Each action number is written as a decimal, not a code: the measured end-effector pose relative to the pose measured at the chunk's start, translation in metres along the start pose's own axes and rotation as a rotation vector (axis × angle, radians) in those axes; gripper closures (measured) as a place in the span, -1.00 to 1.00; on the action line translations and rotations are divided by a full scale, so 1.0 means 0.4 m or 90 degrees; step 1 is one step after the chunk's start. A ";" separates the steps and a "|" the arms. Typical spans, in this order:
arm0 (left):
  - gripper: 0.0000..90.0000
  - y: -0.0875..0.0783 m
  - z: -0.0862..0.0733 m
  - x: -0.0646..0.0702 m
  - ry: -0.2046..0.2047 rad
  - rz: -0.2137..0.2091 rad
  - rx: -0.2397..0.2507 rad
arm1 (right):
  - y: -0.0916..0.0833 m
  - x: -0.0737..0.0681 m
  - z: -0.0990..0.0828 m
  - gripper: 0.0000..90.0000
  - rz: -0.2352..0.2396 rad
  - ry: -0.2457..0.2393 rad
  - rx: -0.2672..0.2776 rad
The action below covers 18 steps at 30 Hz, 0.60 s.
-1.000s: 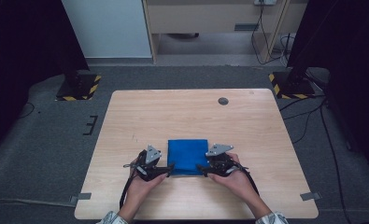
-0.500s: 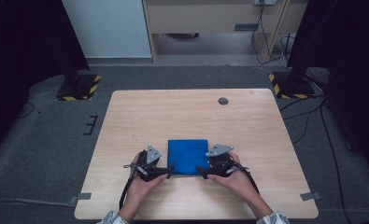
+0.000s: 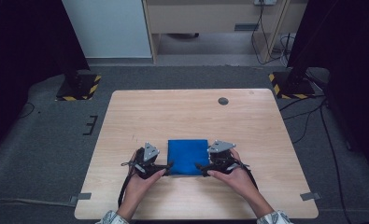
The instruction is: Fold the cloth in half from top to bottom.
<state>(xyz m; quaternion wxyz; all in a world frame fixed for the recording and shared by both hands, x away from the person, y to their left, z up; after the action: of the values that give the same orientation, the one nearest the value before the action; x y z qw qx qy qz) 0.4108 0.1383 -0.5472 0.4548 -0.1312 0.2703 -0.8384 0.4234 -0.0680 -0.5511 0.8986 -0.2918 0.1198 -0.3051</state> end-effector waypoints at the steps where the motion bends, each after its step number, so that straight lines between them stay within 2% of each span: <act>1: -0.82 -0.001 0.001 -0.004 -0.002 0.000 0.002 | -0.003 0.003 0.003 -0.79 -0.003 -0.001 0.005; 5: -0.82 -0.006 0.004 -0.023 -0.015 -0.004 0.006 | -0.016 0.018 0.011 -0.79 -0.008 0.009 0.017; 18: -0.82 -0.029 -0.006 -0.105 -0.041 0.016 0.011 | -0.039 0.057 0.019 -0.79 -0.032 0.033 0.031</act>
<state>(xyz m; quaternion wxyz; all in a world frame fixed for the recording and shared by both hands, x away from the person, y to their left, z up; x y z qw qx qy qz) 0.4248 0.1792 -0.5413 0.4748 -0.1506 0.2495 -0.8304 0.4370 -0.0886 -0.5366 0.8939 -0.2650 0.1281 -0.3381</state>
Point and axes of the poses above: each handheld gripper's, and its own axes: y roughly forward along the jaws, z roughly out of its top, x roughly to its right, the point moved 7 cm from there along y, roughly forward along the jaws, and after that the axes turned 2 degrees about z, right-handed, at the moved point
